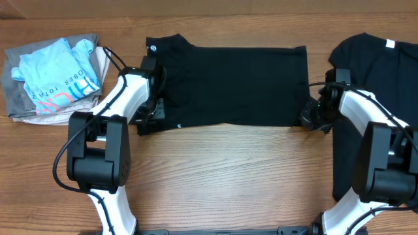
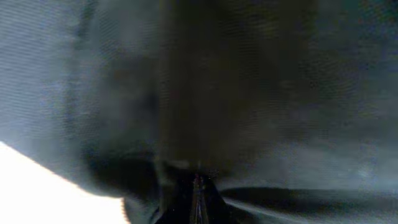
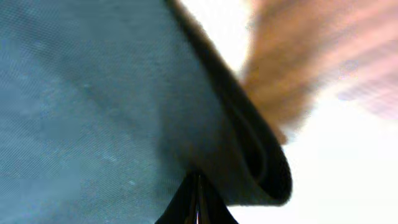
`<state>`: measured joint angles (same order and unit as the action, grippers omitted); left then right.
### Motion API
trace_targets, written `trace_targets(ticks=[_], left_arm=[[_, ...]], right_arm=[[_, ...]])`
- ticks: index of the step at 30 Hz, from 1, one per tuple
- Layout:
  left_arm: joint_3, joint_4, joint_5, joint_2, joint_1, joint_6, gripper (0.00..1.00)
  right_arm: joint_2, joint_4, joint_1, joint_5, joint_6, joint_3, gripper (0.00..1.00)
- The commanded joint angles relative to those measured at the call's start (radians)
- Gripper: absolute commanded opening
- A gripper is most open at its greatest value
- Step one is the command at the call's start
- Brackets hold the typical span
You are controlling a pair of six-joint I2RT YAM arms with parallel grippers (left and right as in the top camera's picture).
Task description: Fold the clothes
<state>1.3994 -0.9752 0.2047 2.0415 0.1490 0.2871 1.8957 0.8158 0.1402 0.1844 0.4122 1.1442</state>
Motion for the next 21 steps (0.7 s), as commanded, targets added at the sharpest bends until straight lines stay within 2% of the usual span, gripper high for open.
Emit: trace_targets(ticks=[1, 13, 18, 21], left_arm=[[-0.008, -0.016, 0.099, -0.011, -0.008, -0.011, 0.04], [0.004, -0.079, 0.083, -0.011, -0.008, -0.018, 0.04], [0.119, -0.182, 0.07, -0.019, -0.008, 0.008, 0.04], [0.213, -0.246, 0.014, -0.031, -0.006, 0.008, 0.04]], right_arm=[[0.034, 0.069, 0.05, -0.193, 0.076, -0.051, 0.04], [0.033, 0.201, 0.114, -0.195, 0.032, 0.029, 0.04], [0.029, 0.344, 0.112, -0.167, 0.023, 0.177, 0.04], [0.011, 0.396, 0.095, -0.037, -0.072, 0.253, 0.04]])
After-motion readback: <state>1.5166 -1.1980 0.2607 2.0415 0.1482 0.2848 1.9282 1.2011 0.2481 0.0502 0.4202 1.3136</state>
